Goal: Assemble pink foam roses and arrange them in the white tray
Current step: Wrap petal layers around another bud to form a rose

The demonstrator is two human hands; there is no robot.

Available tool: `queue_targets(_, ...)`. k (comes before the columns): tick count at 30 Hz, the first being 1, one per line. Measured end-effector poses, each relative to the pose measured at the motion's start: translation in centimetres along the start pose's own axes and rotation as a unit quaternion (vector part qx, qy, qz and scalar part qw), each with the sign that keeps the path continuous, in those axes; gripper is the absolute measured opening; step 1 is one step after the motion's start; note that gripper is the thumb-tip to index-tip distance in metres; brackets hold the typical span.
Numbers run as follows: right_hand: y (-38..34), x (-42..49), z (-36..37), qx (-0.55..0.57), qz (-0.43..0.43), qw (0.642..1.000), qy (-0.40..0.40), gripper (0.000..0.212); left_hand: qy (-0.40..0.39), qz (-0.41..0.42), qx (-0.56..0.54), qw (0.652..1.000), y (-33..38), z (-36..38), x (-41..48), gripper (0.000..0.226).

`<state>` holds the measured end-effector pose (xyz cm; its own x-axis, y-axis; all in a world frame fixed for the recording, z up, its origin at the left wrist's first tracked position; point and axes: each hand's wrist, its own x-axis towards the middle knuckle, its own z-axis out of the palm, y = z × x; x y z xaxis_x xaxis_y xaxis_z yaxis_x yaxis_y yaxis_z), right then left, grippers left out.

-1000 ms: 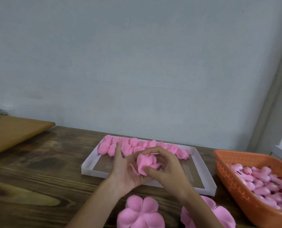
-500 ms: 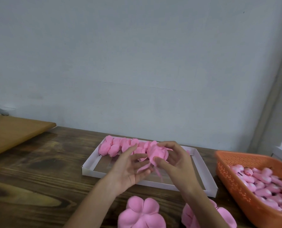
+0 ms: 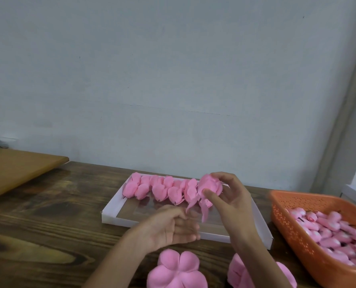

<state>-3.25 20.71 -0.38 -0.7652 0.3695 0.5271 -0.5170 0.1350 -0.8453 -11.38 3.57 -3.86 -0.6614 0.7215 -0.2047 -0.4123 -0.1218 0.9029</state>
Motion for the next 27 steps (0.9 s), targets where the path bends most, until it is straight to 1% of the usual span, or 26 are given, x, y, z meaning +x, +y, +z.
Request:
queue_targets(2,-0.14,0.06,-0.18,0.012,-0.002,1.000,0.002,0.038,-0.018,0.054,-0.020,0.998,0.01,0.15,0.26,0.024)
queue_targets(3,-0.20,0.07,-0.23,0.016,-0.001,1.000,0.001,0.038,-0.025,0.084,-0.027,0.996,0.06,0.09,0.32,0.027)
queue_targets(5,-0.27,0.07,-0.27,0.023,0.004,1.000,-0.003,0.038,-0.031,0.128,-0.044,0.990,0.19,-0.11,0.42,0.042)
queue_targets(7,-0.21,0.06,-0.25,0.022,0.008,1.000,-0.010,0.038,-0.021,0.155,-0.060,0.986,0.23,-0.26,0.59,0.055)
queue_targets(9,-0.10,0.01,-0.17,0.013,0.013,1.000,-0.019,0.039,-0.003,0.178,-0.073,0.981,0.25,-0.25,0.75,0.061)
queue_targets(11,0.03,-0.06,-0.13,0.010,0.019,0.999,-0.029,0.039,0.006,0.203,-0.072,0.976,0.17,-0.30,0.92,0.057)
queue_targets(13,0.15,-0.12,-0.10,0.010,0.024,0.999,-0.036,0.039,-0.002,0.222,-0.072,0.972,0.20,-0.35,0.85,0.051)
queue_targets(19,0.34,-0.07,-0.14,-0.002,0.031,0.999,-0.040,0.039,-0.072,0.291,-0.005,0.954,0.51,0.02,0.48,0.052)
queue_targets(23,0.49,-0.09,-0.20,0.001,0.037,0.998,-0.051,0.039,-0.033,0.306,0.009,0.951,0.27,0.37,0.52,0.054)
queue_targets(27,0.52,-0.13,0.00,-0.010,0.037,0.997,-0.063,0.041,-0.016,0.300,-0.037,0.953,0.07,0.02,0.97,0.063)
